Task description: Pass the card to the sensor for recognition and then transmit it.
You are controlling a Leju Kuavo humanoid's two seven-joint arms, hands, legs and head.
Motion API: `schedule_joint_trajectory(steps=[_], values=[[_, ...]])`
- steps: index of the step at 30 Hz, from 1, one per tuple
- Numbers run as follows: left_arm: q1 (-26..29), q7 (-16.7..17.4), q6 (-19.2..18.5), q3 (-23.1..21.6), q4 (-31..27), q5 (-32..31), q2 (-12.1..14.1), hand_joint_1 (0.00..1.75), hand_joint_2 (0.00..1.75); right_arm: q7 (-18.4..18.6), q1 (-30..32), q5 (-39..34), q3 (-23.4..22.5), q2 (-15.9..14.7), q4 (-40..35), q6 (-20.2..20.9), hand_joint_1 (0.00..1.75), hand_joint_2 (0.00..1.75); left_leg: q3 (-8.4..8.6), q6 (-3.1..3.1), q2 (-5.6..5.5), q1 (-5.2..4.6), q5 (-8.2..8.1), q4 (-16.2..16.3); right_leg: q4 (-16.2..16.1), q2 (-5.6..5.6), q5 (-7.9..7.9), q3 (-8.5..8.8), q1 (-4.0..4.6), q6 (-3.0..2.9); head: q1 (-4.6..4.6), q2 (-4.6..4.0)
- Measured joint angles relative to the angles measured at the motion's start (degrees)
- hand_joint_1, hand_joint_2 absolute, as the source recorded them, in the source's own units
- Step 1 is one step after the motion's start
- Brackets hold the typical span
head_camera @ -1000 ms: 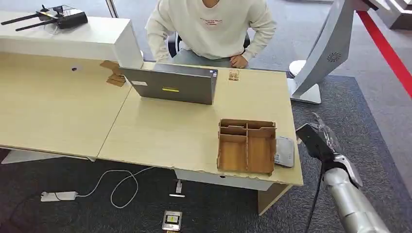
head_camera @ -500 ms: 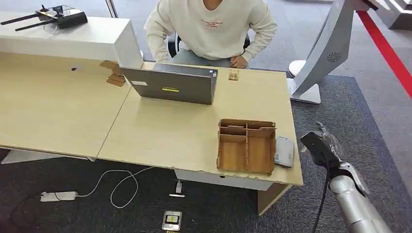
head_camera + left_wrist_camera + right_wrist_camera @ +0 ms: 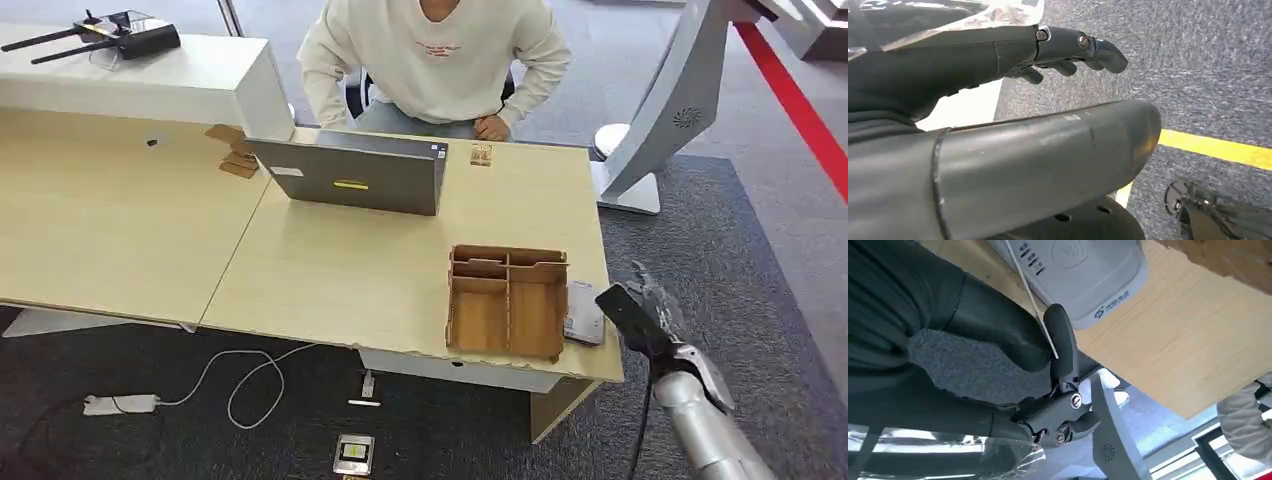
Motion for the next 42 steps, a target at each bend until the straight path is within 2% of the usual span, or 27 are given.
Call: schedule_joint_trajectory(steps=[9,16,34,38,42], values=[[-0.05,-1.46,-2.38,0.00,0.00,-0.35,0.42,0.00,0.00,0.52,0.23,0.41,0.59,2.93,0.15,-1.27,1.75,1.75,0.00,0.00,0.00,0.00,0.00,0.00,0.00,0.00,0.00,0.01,0.00,0.00,0.02,0.00],[-0.04,-1.68,-2.43,0.00,0.00,-0.31,0.46,0.00,0.00,1.07,0.92,0.50,1.31,4.72,0.17,-1.33,1.75,1.75,0.00,0.00,0.01,0.00,0.00,0.00,0.00,0.00,0.00,0.00,0.00,0.00,0.02,0.00],[0.01,-1.75,-2.25,0.00,-0.02,-0.37,0.63,0.00,0.00,1.44,1.55,0.02,1.73,4.94,0.17,-2.34,1.75,1.75,0.00,0.00,0.01,0.00,0.00,0.00,-0.01,0.00,0.00,0.00,-0.01,0.00,0.02,0.00],[0.02,-1.42,-1.64,0.00,-0.02,-0.68,0.61,0.00,0.00,1.38,1.46,-0.15,1.77,4.83,0.15,-5.15,1.75,1.75,0.00,0.00,0.01,0.00,0.00,0.00,0.00,0.00,0.00,0.00,-0.01,0.00,0.02,0.00],[0.03,-1.44,-1.05,0.00,-0.02,-0.98,0.44,0.00,0.00,0.39,0.48,-1.66,1.49,4.24,-0.26,-12.00,1.75,1.75,0.01,0.00,0.01,-0.01,0.00,0.01,0.00,0.00,0.00,0.00,-0.03,0.00,0.02,0.00]])
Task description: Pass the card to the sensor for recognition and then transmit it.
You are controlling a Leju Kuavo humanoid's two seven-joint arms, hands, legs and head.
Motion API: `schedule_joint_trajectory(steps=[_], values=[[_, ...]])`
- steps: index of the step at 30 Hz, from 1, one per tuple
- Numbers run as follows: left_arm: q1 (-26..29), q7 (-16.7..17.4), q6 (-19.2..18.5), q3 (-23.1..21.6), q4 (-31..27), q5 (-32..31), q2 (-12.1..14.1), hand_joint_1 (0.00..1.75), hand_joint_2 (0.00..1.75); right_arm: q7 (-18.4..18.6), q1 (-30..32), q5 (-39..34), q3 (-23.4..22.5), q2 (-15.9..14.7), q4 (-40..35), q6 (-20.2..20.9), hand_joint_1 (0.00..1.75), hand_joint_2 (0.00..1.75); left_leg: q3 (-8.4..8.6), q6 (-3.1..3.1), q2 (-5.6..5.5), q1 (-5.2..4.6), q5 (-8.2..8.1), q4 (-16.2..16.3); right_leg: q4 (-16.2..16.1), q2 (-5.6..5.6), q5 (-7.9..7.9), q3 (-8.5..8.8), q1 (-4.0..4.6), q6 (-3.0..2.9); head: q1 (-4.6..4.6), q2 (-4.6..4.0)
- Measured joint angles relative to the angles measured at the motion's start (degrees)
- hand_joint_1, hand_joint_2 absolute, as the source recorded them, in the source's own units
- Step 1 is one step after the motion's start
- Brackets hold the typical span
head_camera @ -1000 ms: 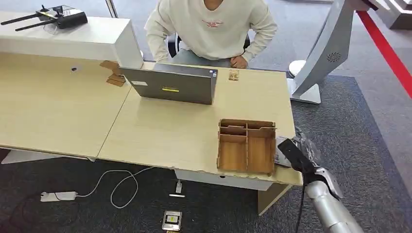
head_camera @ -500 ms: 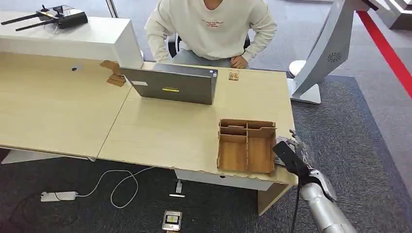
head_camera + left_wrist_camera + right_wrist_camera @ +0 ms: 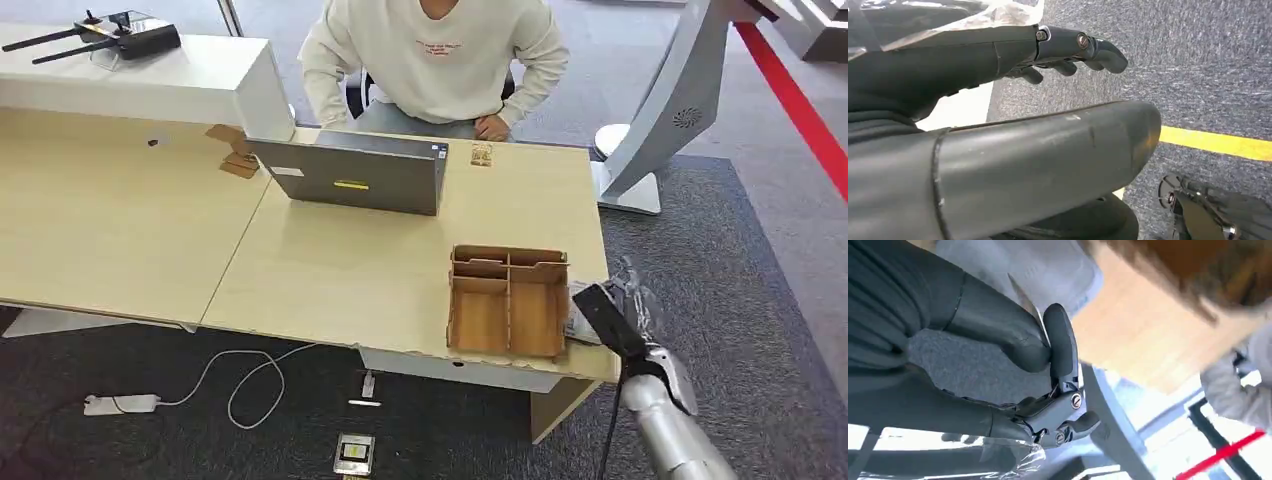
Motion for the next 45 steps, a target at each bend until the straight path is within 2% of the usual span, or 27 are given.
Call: schedule_joint_trajectory(steps=[4,10,18,23,32,42,43,44,45], values=[[0.01,0.61,0.42,0.00,0.00,-0.42,-0.04,0.00,0.00,-0.61,-1.72,-1.82,-0.97,-1.34,-1.42,-2.36,1.75,1.75,0.00,0.00,0.00,-0.01,0.00,0.01,0.00,0.00,0.01,0.01,-0.02,0.01,0.00,0.00],[0.01,2.12,0.59,0.00,0.00,-0.98,-0.15,0.00,0.00,-1.51,-5.87,-2.32,-2.52,-3.06,-2.82,-2.28,1.75,1.75,0.01,0.00,0.00,-0.02,0.00,0.01,0.00,0.00,0.01,0.00,-0.03,0.00,0.00,0.00],[0.00,1.97,0.46,0.00,0.00,-1.27,-0.17,0.00,0.00,-3.28,-8.17,-1.29,-3.04,-3.15,-2.91,-2.34,1.75,1.75,-0.01,0.00,-0.01,-0.01,0.00,0.00,0.02,0.00,0.01,0.01,-0.01,0.00,0.00,0.00],[-0.03,0.74,-1.38,0.00,0.00,-1.99,0.00,0.00,0.00,-3.34,-8.86,1.53,-2.93,-1.59,-3.45,-1.42,1.75,1.75,-0.04,-0.01,-0.01,-0.01,0.01,-0.02,0.04,0.00,0.01,0.03,0.01,0.00,0.00,0.00],[-0.10,-1.73,-5.55,-0.02,0.00,-2.65,1.51,0.00,0.00,-2.65,-14.46,6.10,-0.52,4.40,-3.93,4.06,1.75,1.75,-0.02,-0.06,-0.02,0.02,0.05,-0.02,0.09,0.00,0.01,0.00,0.06,-0.01,0.00,0.00],[-0.22,-2.75,-5.29,-0.02,0.00,-2.69,2.51,0.00,0.00,-3.41,-17.98,6.16,1.90,8.54,-0.99,4.83,1.75,1.75,-0.06,-0.05,-0.04,0.04,0.04,-0.02,0.04,0.00,0.00,-0.02,0.05,-0.01,0.02,0.00],[-0.18,-2.75,-5.24,-0.02,0.00,-2.69,2.56,0.00,0.00,-3.41,-17.98,6.16,1.99,8.76,-0.63,4.98,1.61,1.75,-0.06,-0.05,-0.04,0.04,0.04,-0.01,0.04,0.00,0.00,-0.04,0.04,-0.01,0.02,0.00],[-0.17,-2.75,-5.09,-0.02,0.00,-2.67,2.62,0.00,0.00,-3.41,-17.98,6.16,2.10,9.02,-0.26,5.13,1.38,1.75,-0.06,-0.05,-0.04,0.03,0.04,-0.01,0.04,0.00,0.01,-0.04,0.04,-0.01,0.00,0.00],[-0.18,-2.73,-4.98,-0.02,0.00,-2.67,2.67,0.00,0.00,-3.41,-18.00,6.16,2.34,9.07,0.09,5.20,1.38,1.75,-0.06,-0.05,-0.03,0.03,0.04,-0.01,0.04,0.00,0.01,-0.04,0.04,-0.01,0.02,0.00]])
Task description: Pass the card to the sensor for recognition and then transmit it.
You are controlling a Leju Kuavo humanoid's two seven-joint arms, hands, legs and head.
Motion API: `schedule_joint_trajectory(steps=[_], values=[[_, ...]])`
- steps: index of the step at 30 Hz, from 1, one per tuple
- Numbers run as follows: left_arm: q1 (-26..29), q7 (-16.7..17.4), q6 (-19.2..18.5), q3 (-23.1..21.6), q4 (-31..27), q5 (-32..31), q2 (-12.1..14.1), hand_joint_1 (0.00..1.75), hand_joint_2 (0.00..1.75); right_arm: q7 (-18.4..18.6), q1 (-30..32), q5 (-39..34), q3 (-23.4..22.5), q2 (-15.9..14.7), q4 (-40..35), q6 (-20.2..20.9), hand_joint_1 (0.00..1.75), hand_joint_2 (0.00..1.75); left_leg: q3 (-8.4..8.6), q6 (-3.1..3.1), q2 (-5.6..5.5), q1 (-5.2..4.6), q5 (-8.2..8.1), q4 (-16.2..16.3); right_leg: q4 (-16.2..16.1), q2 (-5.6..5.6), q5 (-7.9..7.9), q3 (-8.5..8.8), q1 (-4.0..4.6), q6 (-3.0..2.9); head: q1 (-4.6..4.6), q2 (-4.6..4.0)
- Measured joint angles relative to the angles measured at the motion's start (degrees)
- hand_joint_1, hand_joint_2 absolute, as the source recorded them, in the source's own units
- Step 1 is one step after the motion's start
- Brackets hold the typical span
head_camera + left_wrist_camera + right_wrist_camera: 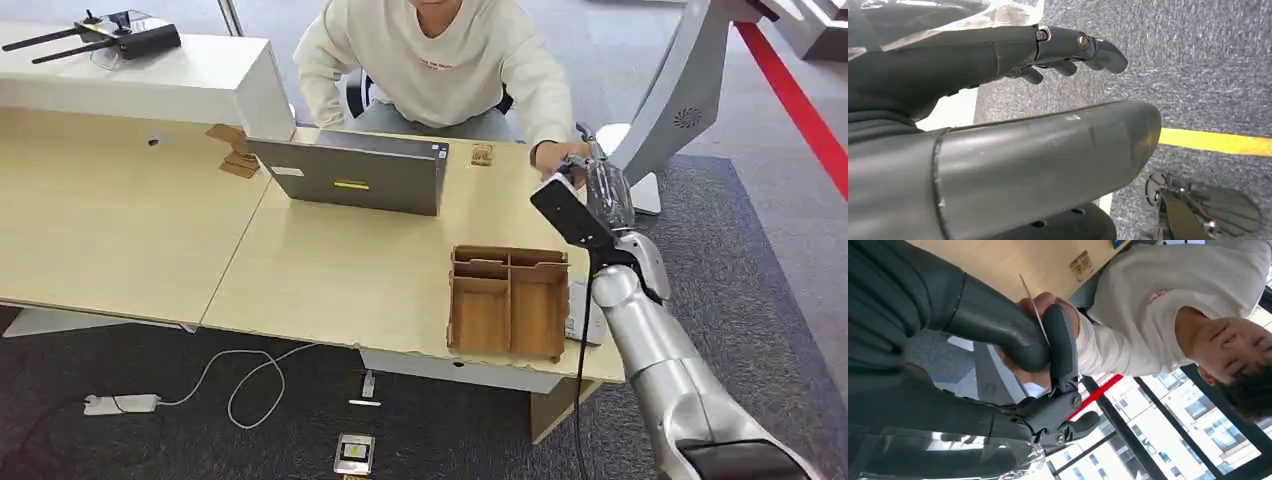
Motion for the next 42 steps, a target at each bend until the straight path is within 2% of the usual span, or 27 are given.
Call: schedule_joint_trajectory(steps=[3,4,5,6,18,22,34,42], values=[[0.01,0.11,0.31,0.00,0.00,0.00,0.13,0.00,0.00,0.11,0.01,0.02,0.46,0.11,0.83,0.15,1.38,1.75,0.00,0.00,0.00,0.00,0.00,0.01,0.00,0.00,0.00,-0.01,0.00,0.00,0.00,0.00],[0.01,0.17,0.42,0.00,0.00,0.00,0.15,0.00,0.00,0.15,0.02,0.02,0.48,0.13,1.03,0.15,0.98,1.75,0.00,0.00,0.00,-0.01,0.00,0.01,0.00,0.00,0.00,-0.02,0.00,0.00,-0.02,0.00],[0.01,0.22,0.48,0.00,0.00,-0.02,0.17,0.00,0.00,0.33,0.01,0.02,0.50,0.15,1.16,0.11,0.05,1.75,0.00,0.01,0.00,-0.01,-0.01,0.01,0.00,0.00,0.00,-0.02,0.01,0.00,0.00,0.00],[0.01,0.26,0.55,0.00,0.00,-0.02,0.17,0.00,0.00,0.33,0.02,0.00,0.50,0.15,1.24,0.09,0.00,1.75,0.00,0.01,0.00,0.00,-0.02,0.01,0.01,0.00,-0.01,-0.02,0.01,0.00,0.00,0.00],[0.06,0.92,1.62,0.00,0.00,0.00,0.17,0.00,0.00,0.90,0.14,-1.42,0.57,-0.31,1.66,-1.88,0.00,1.75,0.03,0.00,0.03,0.00,0.00,0.01,0.00,0.01,0.02,-0.02,0.01,-0.02,0.00,0.00],[0.10,1.22,1.88,0.00,0.00,0.09,0.13,0.00,0.00,2.45,1.03,-2.12,0.57,-1.25,-0.05,-1.59,0.00,1.75,0.03,0.01,0.04,0.00,0.00,0.02,0.00,0.01,0.02,-0.02,0.01,-0.02,0.00,0.00],[0.22,2.38,2.73,0.02,0.00,1.44,-0.98,0.00,0.00,8.88,5.90,-5.64,-0.48,-6.32,-12.79,2.65,0.00,1.75,0.02,0.02,0.04,-0.01,-0.02,0.03,-0.03,0.01,0.01,-0.04,0.01,-0.02,0.00,0.00],[0.29,3.32,2.93,0.02,0.00,2.12,-1.84,0.00,0.00,11.43,12.33,-11.17,-4.72,-12.70,-22.26,11.35,0.00,1.75,0.04,0.06,0.02,-0.04,-0.05,0.05,-0.06,0.02,0.02,0.00,-0.04,-0.02,0.00,0.00]])
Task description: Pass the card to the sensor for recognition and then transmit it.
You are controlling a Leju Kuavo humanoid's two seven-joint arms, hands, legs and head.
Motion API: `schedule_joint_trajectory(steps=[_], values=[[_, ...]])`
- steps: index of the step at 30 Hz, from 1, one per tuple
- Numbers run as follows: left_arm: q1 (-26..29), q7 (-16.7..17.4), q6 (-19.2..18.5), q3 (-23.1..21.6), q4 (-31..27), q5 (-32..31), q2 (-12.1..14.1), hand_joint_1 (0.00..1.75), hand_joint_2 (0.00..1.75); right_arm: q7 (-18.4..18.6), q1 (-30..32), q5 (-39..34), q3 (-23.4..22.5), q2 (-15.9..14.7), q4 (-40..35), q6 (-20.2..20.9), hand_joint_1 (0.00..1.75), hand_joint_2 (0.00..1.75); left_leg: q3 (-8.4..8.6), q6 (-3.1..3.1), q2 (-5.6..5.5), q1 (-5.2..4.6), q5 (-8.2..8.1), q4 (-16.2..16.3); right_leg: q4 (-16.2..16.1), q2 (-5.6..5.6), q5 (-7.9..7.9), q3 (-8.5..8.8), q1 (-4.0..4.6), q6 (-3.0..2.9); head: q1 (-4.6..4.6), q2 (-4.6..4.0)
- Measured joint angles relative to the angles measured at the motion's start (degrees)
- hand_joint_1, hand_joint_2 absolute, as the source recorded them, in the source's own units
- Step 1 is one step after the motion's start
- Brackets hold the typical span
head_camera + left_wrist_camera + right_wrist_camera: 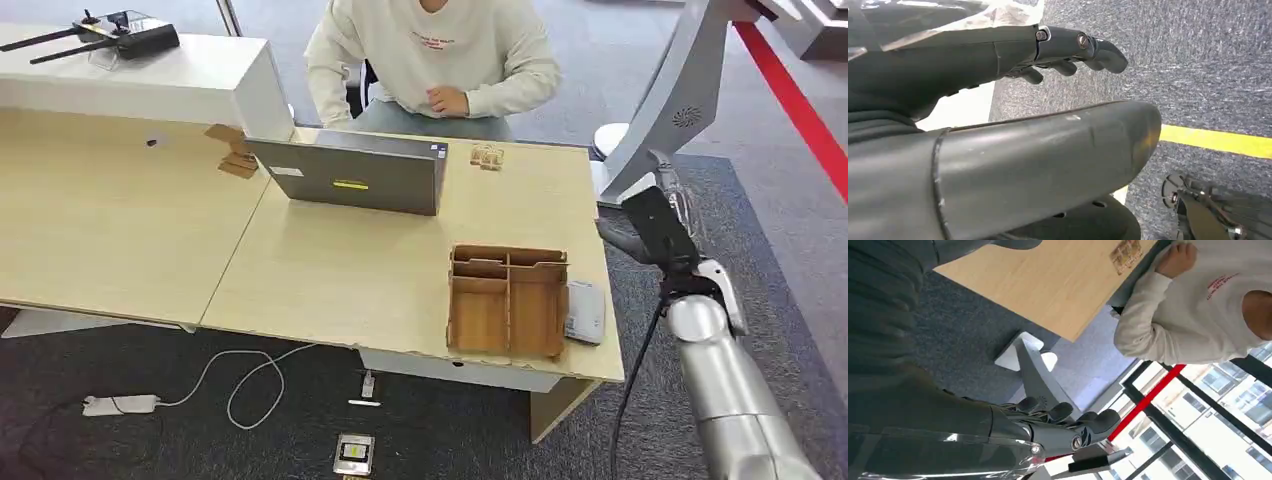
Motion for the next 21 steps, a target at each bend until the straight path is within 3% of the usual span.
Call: schedule_joint_trajectory(steps=[6,13,21], values=[[-0.02,0.37,0.79,0.00,0.00,-0.37,-0.61,0.00,0.00,0.24,2.52,0.68,-1.09,-2.51,-3.08,3.65,0.00,1.75,0.00,0.00,0.02,0.00,0.00,-0.01,0.00,0.02,0.00,-0.01,0.03,0.00,-0.02,0.00],[-0.07,0.83,3.34,0.00,0.00,-0.85,-1.18,0.00,0.00,0.92,3.74,3.22,-0.52,-2.88,-3.49,8.83,0.00,1.75,0.00,-0.01,0.02,0.02,0.01,-0.01,0.02,0.02,0.00,0.00,0.05,-0.01,-0.02,0.00],[-0.11,-0.20,3.65,0.00,0.00,-1.27,-1.20,0.00,0.00,1.51,5.76,5.36,0.70,-1.79,-3.43,7.99,0.00,1.75,-0.05,-0.01,0.03,0.02,0.01,-0.03,0.02,0.02,-0.01,0.01,0.04,0.00,-0.02,0.00]])
